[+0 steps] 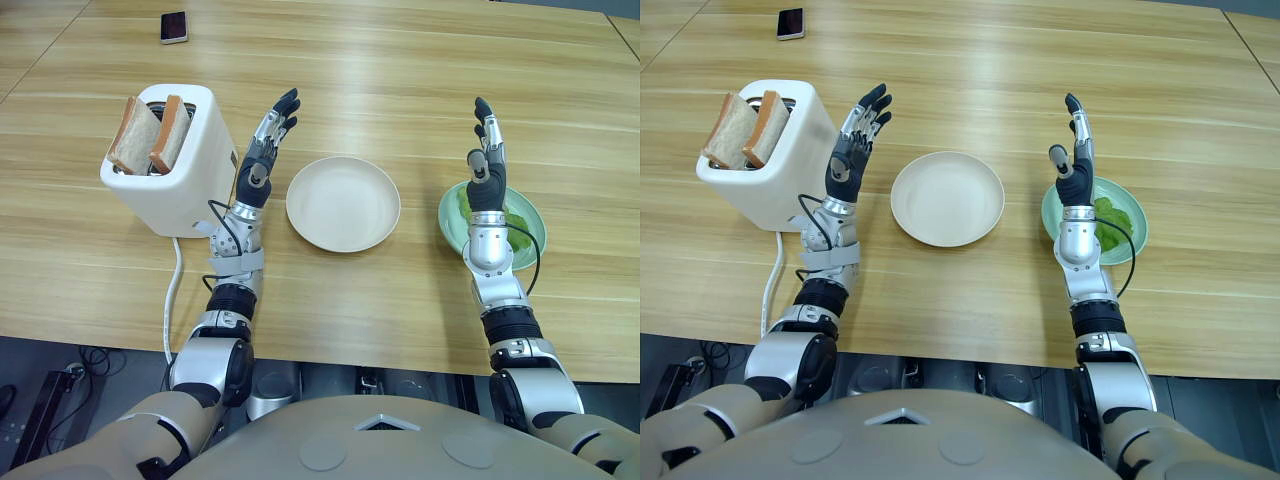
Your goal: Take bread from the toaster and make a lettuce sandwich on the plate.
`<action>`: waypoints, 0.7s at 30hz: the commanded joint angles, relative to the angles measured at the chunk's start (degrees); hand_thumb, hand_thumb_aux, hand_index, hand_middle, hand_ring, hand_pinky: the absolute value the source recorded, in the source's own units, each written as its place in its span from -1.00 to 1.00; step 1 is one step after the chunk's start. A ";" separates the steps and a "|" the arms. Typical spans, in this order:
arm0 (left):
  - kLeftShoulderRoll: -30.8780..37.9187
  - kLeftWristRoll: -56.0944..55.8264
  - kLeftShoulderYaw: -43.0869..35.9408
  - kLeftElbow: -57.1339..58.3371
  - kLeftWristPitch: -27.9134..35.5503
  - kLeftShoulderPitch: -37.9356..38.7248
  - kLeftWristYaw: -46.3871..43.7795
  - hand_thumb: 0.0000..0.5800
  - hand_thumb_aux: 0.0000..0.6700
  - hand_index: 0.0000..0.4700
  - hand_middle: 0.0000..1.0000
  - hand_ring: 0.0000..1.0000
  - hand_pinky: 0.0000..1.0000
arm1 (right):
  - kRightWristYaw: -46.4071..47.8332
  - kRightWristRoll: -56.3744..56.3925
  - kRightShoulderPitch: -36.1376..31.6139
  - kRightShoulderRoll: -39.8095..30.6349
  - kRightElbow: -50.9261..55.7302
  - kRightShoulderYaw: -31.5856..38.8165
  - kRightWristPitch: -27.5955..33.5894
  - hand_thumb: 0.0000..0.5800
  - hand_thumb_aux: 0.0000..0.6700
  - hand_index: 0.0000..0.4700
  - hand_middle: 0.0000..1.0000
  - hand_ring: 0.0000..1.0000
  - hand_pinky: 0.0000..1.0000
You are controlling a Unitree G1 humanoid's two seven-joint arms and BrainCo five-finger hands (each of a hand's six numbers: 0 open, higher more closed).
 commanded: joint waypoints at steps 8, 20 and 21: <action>0.30 -0.27 -0.57 0.79 0.76 -0.22 -0.52 -1.00 -1.00 -1.00 -1.00 -1.00 -1.00 | -0.24 -0.58 -0.26 0.09 0.87 -0.52 -0.12 -1.00 -1.00 -1.00 -1.00 -1.00 -1.00; 7.63 -12.03 2.40 -35.38 11.55 8.13 -2.93 -1.00 -1.00 -1.00 -1.00 -1.00 -1.00 | 0.21 -0.97 0.36 0.30 -0.34 -0.45 -0.08 -1.00 -1.00 -1.00 -1.00 -1.00 -1.00; 9.74 -11.08 4.61 -37.28 11.45 8.42 -1.84 -1.00 -1.00 -1.00 -1.00 -1.00 -1.00 | 0.16 -1.06 0.41 0.35 -0.30 -0.48 -0.06 -1.00 -1.00 -1.00 -1.00 -1.00 -1.00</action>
